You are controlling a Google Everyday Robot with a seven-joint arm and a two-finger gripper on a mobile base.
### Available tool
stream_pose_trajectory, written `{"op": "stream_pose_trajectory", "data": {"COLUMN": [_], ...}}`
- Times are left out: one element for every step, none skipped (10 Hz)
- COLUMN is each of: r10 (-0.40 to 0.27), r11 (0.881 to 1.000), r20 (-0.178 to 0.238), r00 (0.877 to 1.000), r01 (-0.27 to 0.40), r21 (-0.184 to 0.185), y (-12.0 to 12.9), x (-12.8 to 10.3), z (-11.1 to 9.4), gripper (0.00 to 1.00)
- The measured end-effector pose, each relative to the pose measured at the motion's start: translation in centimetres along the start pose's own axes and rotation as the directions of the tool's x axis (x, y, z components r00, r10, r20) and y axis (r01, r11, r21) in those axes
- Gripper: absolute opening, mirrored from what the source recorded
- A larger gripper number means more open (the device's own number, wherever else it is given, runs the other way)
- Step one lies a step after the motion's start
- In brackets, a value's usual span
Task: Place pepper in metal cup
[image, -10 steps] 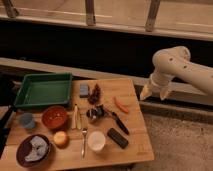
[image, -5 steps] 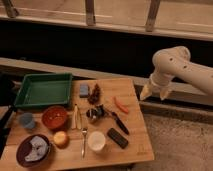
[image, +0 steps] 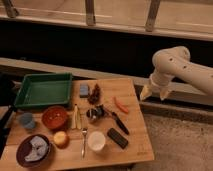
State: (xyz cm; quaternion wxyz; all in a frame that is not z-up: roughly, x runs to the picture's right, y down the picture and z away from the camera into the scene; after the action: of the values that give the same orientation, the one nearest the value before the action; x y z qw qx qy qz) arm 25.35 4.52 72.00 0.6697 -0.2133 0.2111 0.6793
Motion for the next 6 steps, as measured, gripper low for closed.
{"op": "stream_pose_trajectory", "data": {"r10": [-0.028,-0.069,-0.109,-0.145,-0.205,-0.246], "r11": [0.999,0.997,0.993,0.989,0.978,0.968], "r20": [0.007,0.017,0.028,0.037,0.046,0.051], "r00": [1.0,0.997,0.994,0.989,0.978,0.968], "r01": [0.027,0.069,0.108,0.143,0.202,0.243], "r21": [0.024,0.035,0.042,0.048,0.055,0.057], "y": [0.3,1.7,3.3,4.7,7.1,8.8], "x": [-0.4,-1.1,-1.8,-2.3,-2.9,-3.3], "z": [0.1,0.3,0.4,0.5,0.7,1.0], "gripper": [0.69,0.69,0.69,0.69,0.69,0.69]}}
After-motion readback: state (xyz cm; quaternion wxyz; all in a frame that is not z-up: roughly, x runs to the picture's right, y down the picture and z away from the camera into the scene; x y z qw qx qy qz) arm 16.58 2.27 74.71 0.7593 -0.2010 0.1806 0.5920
